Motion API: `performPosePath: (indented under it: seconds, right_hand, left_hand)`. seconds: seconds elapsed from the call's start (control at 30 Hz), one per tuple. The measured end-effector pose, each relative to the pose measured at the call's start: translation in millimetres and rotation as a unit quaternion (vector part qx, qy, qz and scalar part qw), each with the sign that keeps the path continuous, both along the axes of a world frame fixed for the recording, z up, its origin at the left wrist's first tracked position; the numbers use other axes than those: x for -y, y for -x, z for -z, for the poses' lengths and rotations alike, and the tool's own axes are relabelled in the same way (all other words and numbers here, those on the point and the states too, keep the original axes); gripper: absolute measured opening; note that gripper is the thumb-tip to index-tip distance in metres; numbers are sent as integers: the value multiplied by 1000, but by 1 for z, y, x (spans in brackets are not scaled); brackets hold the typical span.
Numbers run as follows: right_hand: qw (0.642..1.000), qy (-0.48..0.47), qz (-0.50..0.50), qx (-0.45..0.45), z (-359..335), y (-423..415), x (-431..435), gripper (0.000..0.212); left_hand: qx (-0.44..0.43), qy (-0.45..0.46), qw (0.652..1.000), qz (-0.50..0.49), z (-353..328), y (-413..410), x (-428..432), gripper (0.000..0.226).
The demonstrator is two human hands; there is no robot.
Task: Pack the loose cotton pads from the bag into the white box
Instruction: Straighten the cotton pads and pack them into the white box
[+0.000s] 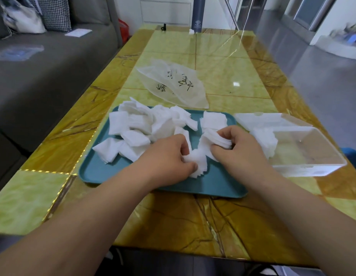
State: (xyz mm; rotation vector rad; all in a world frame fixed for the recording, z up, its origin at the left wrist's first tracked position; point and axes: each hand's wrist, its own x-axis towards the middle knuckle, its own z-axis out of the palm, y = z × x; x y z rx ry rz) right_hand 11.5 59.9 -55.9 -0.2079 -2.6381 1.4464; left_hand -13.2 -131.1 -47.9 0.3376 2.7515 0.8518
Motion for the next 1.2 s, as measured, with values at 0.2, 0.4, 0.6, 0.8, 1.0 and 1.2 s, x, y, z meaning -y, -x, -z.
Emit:
performPosePath:
  seconds: [0.2,0.4,0.6,0.8,1.0,1.2]
  right_hand:
    - [1000,5,17,8,-1,0,-7,15]
    - [999,39,28,18,-3,2,-6,18]
    - [996,73,44,5,-8,-1,-5,25]
    - [988,154,3,8,-18,-5,-4,23]
    - [982,178,-56,27,-22,-6,2,22]
    - [973,214,-71,43,-19,-5,-1,26]
  left_hand:
    - [11,-74,997,-13,-3,3,3,23]
    - [78,-200,975,-65,-12,4,14,40]
    - [107,-310,939,-102,-15,3,13,12]
    - [130,-373,919,-12,-18,-1,13,24]
    - [92,-358,928,-48,-19,0,13,12]
    - [95,-351,931,-11,-20,0,14,14]
